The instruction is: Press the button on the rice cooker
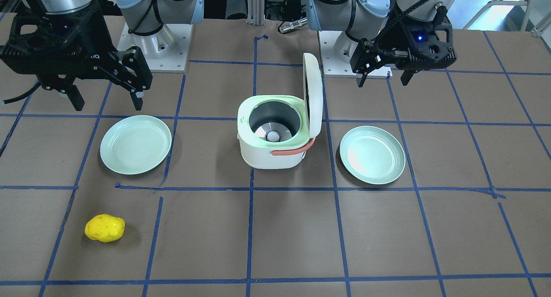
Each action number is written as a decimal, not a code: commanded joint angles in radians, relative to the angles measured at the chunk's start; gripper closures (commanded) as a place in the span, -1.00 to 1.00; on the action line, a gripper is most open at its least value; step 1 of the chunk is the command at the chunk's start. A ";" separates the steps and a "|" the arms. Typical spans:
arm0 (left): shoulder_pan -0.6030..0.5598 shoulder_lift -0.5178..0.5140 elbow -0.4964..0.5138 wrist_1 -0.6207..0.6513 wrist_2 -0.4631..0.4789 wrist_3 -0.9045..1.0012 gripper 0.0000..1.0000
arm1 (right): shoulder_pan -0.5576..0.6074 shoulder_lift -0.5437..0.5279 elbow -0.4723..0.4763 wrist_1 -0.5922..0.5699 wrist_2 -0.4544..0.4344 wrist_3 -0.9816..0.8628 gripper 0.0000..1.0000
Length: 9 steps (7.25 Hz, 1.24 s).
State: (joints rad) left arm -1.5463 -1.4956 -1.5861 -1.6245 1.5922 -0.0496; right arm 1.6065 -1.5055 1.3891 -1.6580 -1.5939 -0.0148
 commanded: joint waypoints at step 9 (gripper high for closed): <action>0.000 0.000 0.000 0.000 0.000 0.001 -1.00 | 0.006 -0.004 -0.044 0.099 0.005 0.007 -1.00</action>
State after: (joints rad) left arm -1.5463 -1.4956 -1.5861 -1.6245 1.5923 -0.0495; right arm 1.6116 -1.5096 1.3447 -1.5596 -1.5889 -0.0075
